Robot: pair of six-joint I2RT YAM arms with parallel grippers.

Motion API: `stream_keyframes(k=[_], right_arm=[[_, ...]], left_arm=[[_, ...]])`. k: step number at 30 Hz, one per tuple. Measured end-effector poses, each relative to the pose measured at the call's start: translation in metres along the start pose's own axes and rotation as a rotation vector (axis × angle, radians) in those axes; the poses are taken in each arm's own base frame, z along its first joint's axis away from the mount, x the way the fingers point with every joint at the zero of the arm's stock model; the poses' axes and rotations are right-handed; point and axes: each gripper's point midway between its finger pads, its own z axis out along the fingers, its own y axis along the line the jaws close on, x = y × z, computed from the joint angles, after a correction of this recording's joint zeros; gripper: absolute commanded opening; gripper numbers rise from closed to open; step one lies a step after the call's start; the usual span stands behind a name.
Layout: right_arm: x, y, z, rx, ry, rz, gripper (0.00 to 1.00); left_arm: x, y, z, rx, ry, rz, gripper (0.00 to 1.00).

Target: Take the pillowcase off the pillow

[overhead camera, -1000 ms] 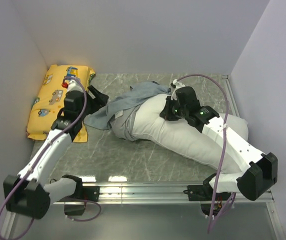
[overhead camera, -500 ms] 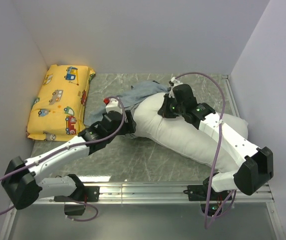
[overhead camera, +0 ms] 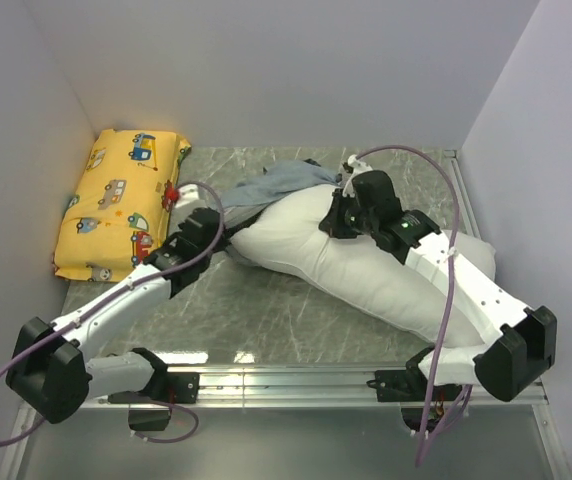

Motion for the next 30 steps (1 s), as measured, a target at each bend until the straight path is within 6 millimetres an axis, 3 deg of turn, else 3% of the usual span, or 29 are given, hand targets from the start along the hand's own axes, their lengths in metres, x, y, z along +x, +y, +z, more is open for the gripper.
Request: stream_keyframes(k=[4,8,15,21,26,30], right_arm=[[0.005,0.002,-0.014,-0.023,-0.009,-0.002,0.00],[0.006,0.004,-0.032,-0.042,-0.019,-0.010,0.00],[0.008,0.019,-0.062,-0.132,-0.010,-0.021,0.00],[-0.011,0.055,-0.091,-0.295,-0.020,-0.030,0.00],[-0.020,0.088,-0.116,-0.469,-0.016,-0.038,0.00],[-0.024,0.097,-0.129,-0.556,-0.007,-0.010,0.00]], left_arm=[[-0.026,0.031,0.019,-0.065,-0.036,-0.081,0.00],[-0.033,0.050,0.041,-0.078,-0.016,-0.159,0.00],[0.003,0.049,0.072,-0.034,0.103,-0.208,0.01],[0.034,0.052,0.096,-0.026,0.194,-0.254,0.01],[0.045,0.059,0.110,-0.036,0.232,-0.302,0.00],[0.042,0.057,0.117,-0.032,0.236,-0.319,0.01]])
